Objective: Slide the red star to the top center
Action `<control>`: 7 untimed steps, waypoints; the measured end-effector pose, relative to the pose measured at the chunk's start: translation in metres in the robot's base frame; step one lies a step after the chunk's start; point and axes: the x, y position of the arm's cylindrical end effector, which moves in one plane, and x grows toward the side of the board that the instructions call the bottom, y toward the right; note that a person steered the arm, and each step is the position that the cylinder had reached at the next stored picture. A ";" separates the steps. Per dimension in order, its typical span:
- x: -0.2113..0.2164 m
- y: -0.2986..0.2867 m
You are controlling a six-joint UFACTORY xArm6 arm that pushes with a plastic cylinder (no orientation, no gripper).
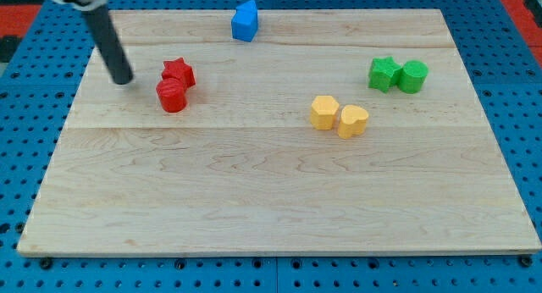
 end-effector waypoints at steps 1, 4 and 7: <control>-0.001 0.068; -0.004 0.146; -0.053 0.186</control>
